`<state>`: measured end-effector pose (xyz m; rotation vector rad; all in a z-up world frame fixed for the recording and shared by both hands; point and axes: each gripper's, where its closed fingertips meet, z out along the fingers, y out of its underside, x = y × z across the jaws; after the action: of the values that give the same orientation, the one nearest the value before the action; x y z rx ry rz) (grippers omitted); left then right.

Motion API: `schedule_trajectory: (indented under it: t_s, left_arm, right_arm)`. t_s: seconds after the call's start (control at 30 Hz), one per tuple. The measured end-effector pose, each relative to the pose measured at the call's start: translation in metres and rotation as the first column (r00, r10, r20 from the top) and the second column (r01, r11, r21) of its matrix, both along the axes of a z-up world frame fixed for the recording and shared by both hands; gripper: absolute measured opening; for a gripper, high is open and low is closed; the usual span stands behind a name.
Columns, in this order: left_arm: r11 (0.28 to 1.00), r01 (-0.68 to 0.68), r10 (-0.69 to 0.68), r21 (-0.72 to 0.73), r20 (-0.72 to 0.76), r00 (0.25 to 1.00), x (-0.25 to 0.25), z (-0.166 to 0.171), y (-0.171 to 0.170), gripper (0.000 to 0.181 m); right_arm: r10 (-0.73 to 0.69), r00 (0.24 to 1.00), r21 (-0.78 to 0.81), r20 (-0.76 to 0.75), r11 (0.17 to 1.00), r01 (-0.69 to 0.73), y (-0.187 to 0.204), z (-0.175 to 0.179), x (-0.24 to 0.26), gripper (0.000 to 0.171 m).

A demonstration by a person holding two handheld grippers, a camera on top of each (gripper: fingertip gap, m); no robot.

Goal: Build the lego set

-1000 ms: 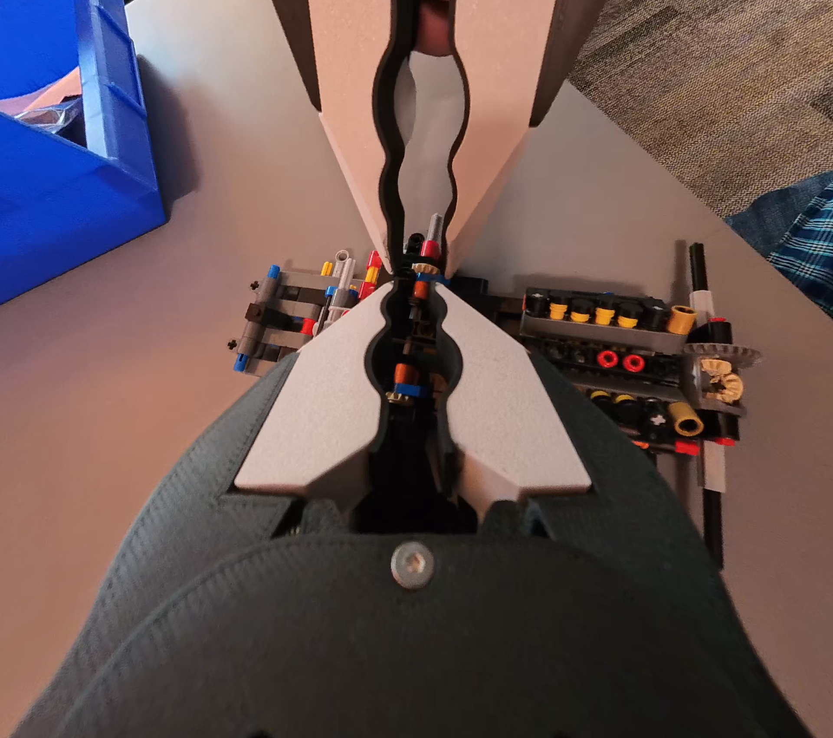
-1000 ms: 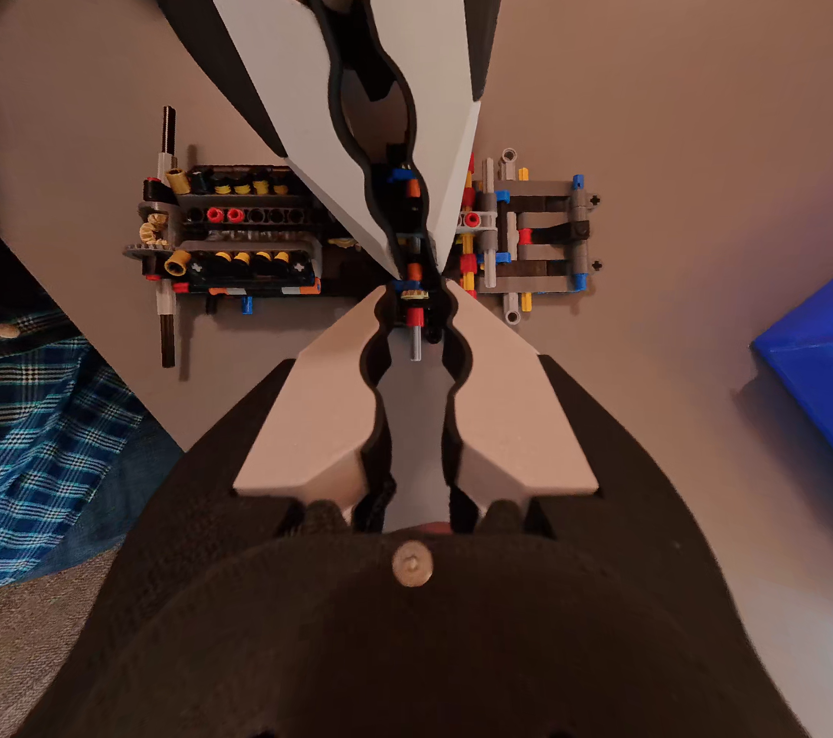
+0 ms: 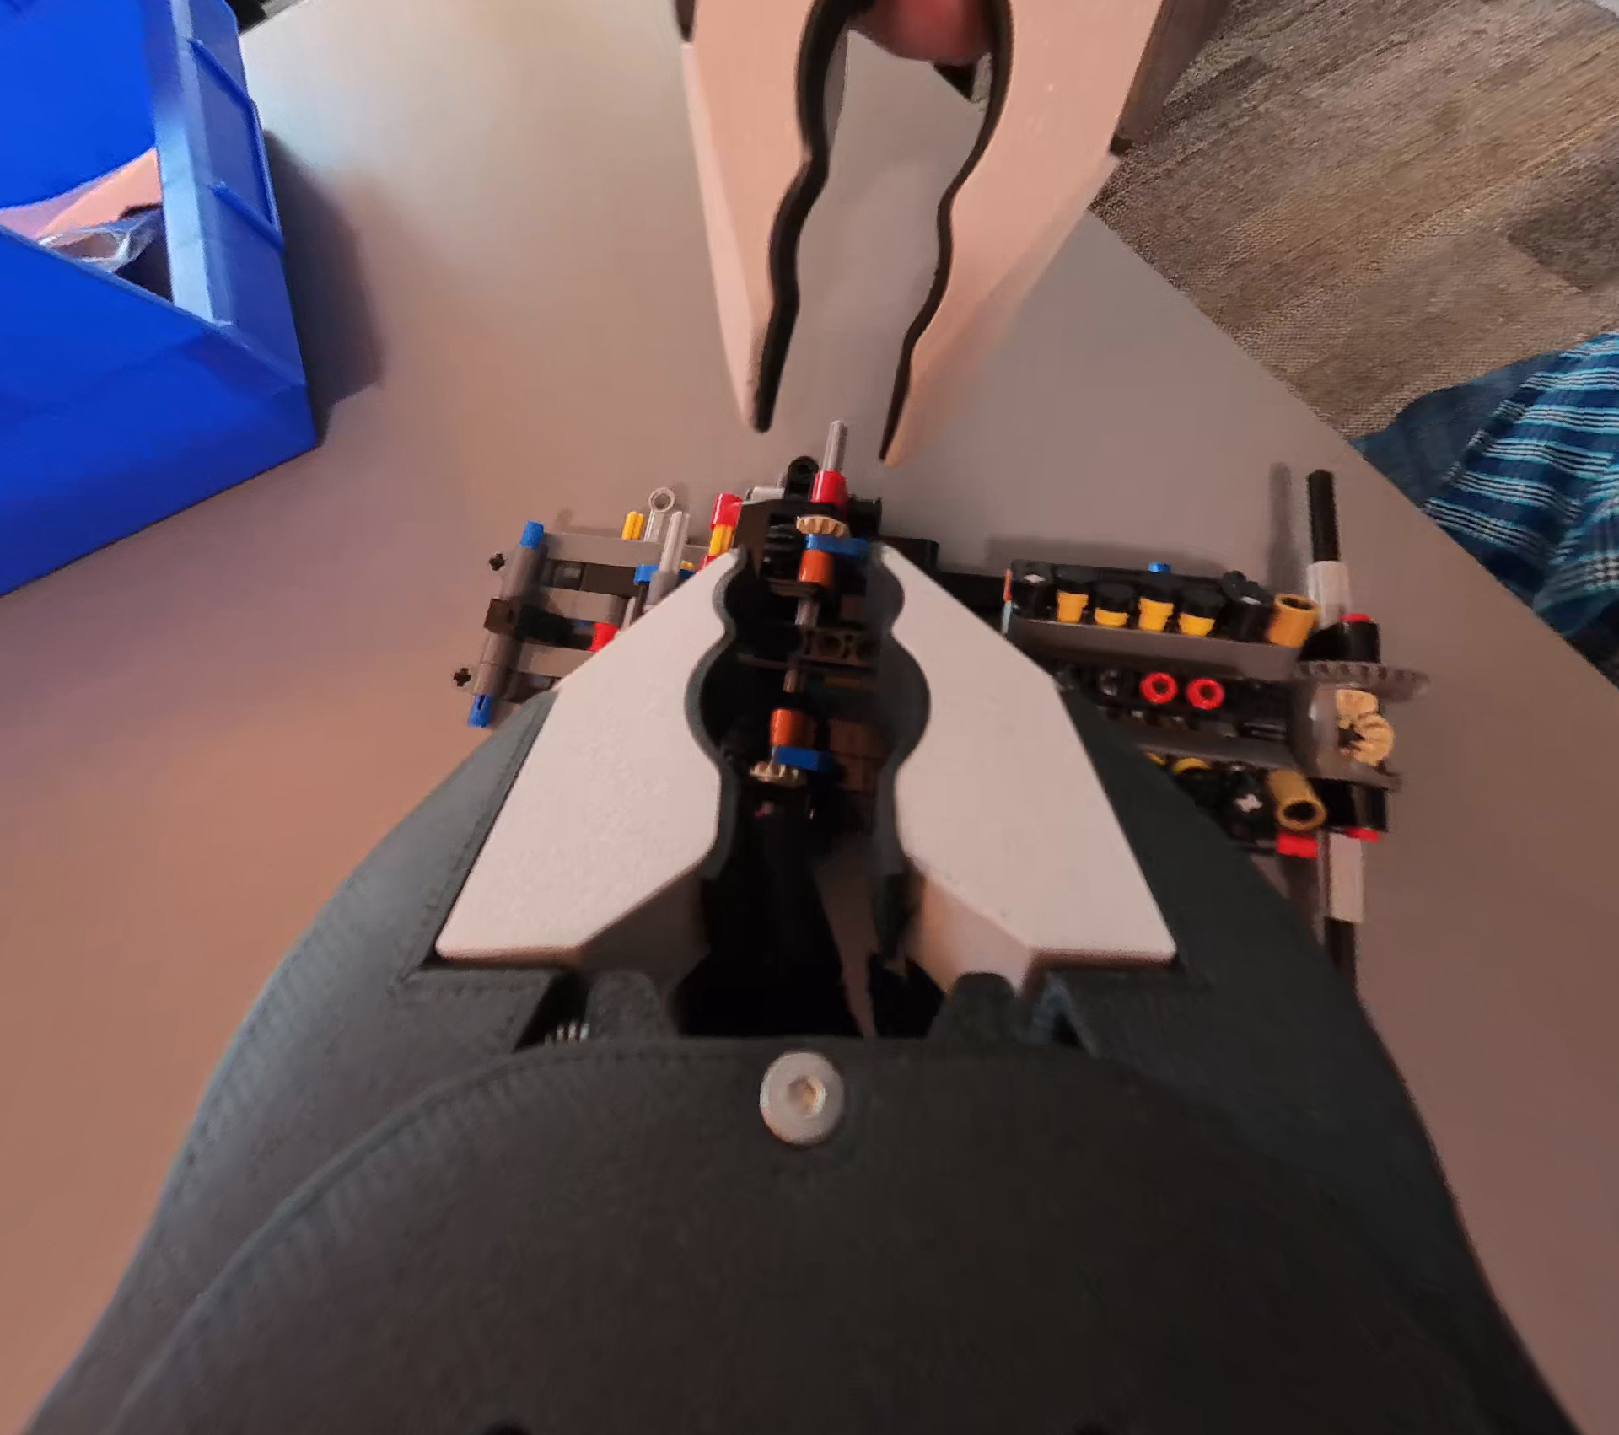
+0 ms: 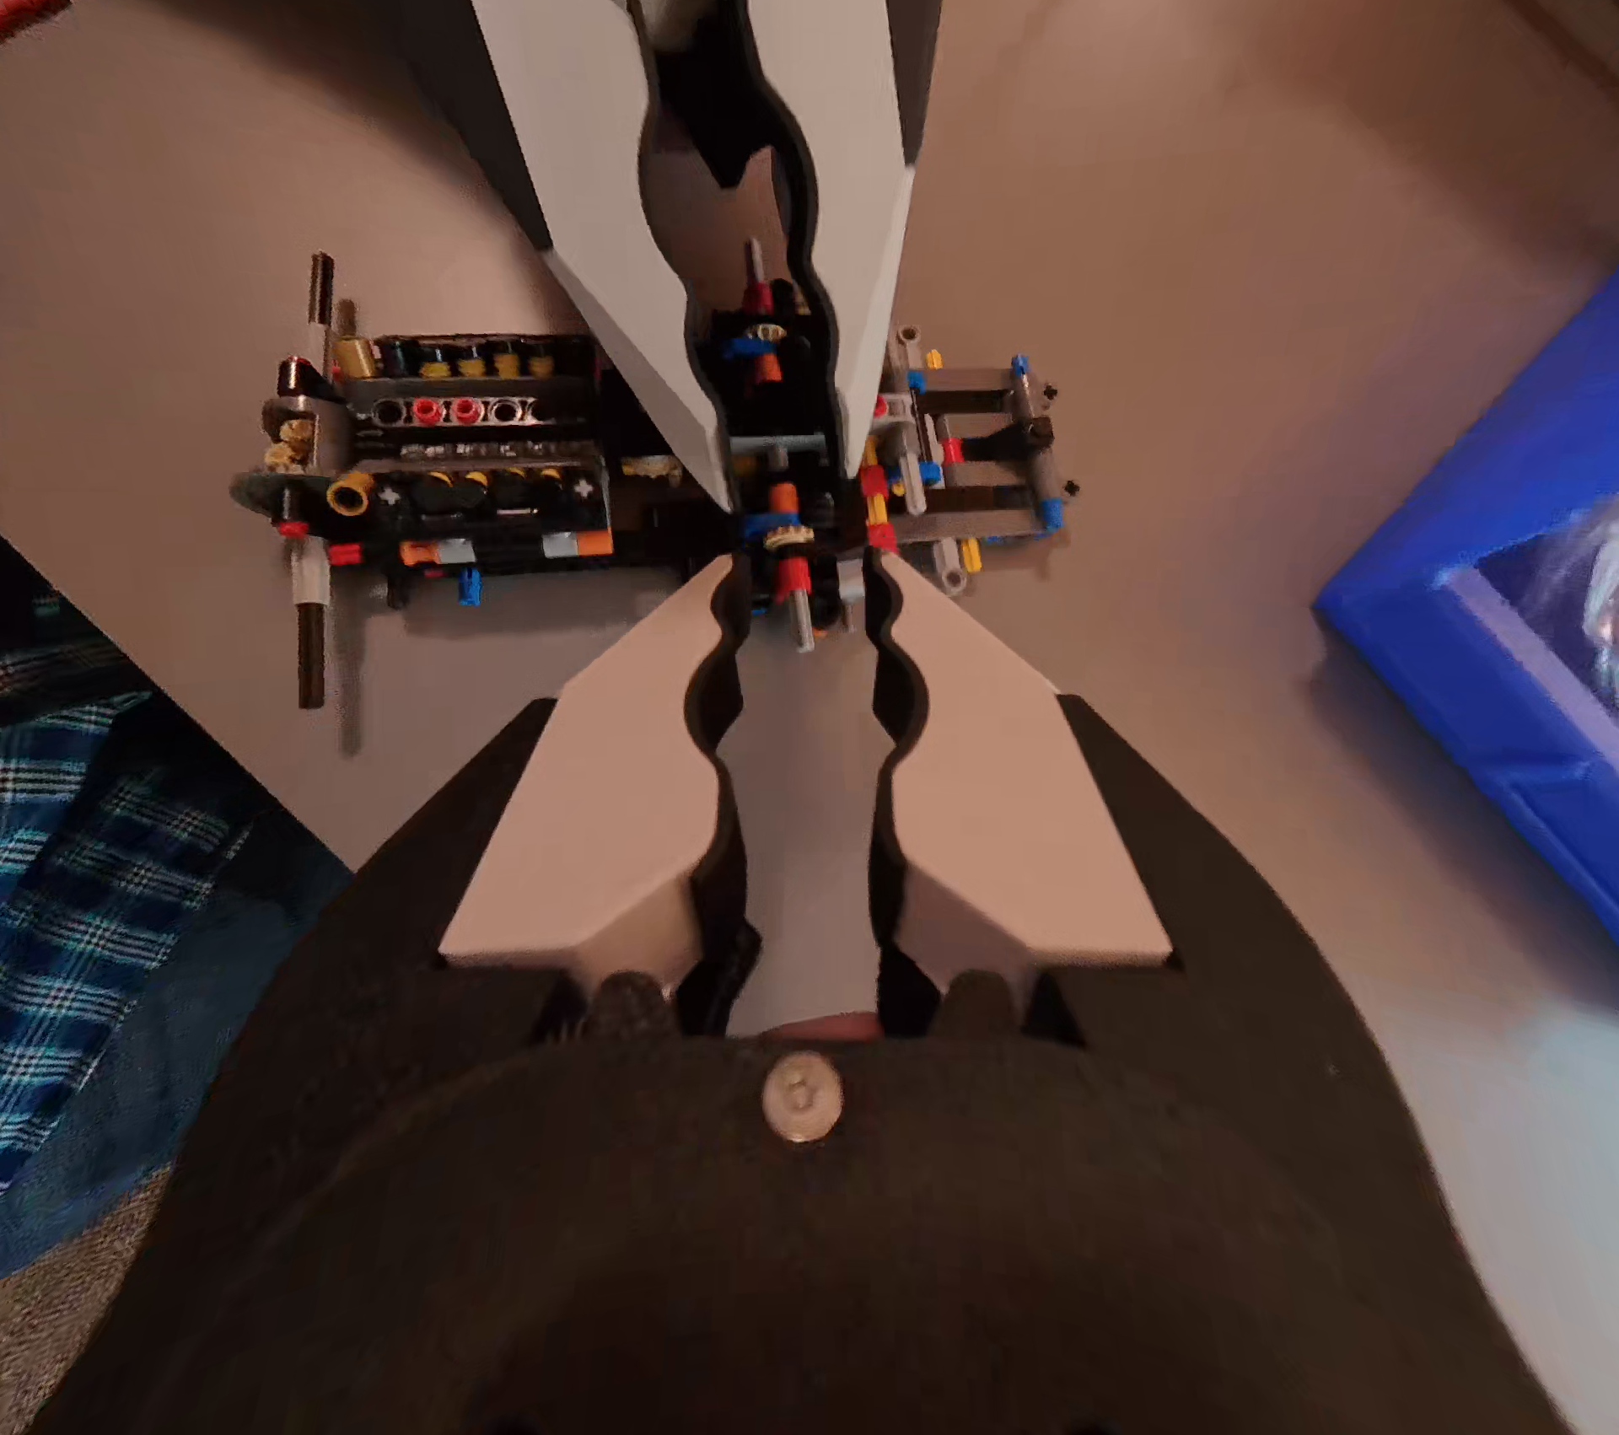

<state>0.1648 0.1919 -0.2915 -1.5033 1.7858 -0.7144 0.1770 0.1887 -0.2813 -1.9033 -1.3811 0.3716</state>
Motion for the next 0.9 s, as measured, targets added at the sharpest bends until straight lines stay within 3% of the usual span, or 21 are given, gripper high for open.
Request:
schedule_trajectory:
  t_s: [0.3,0.53,0.73,0.9]
  left_arm:
    - [0.999,0.003,-0.003,0.043,0.000,1.000,-0.012,0.012,0.006,0.029]
    - [0.995,0.053,-0.049,0.081,-0.056,0.997,-0.010,-0.001,-0.003,0.030]
    - [0.980,0.130,-0.113,0.148,-0.118,0.987,-0.018,-0.006,-0.010,0.032]
    - [0.975,0.141,-0.119,0.172,-0.133,0.984,-0.017,-0.009,-0.012,0.031]
  right_arm:
    - [-0.024,0.996,0.176,0.089,0.984,0.009,-0.002,-0.018,0.007,0.016]
    - [-0.054,0.999,0.105,-0.004,0.993,0.054,-0.009,-0.018,-0.006,0.002]
    - [-0.067,0.990,0.022,-0.120,0.997,0.071,-0.014,-0.008,-0.013,0.008]
    - [-0.083,0.993,0.041,-0.079,0.995,0.086,-0.010,-0.013,-0.012,0.021]
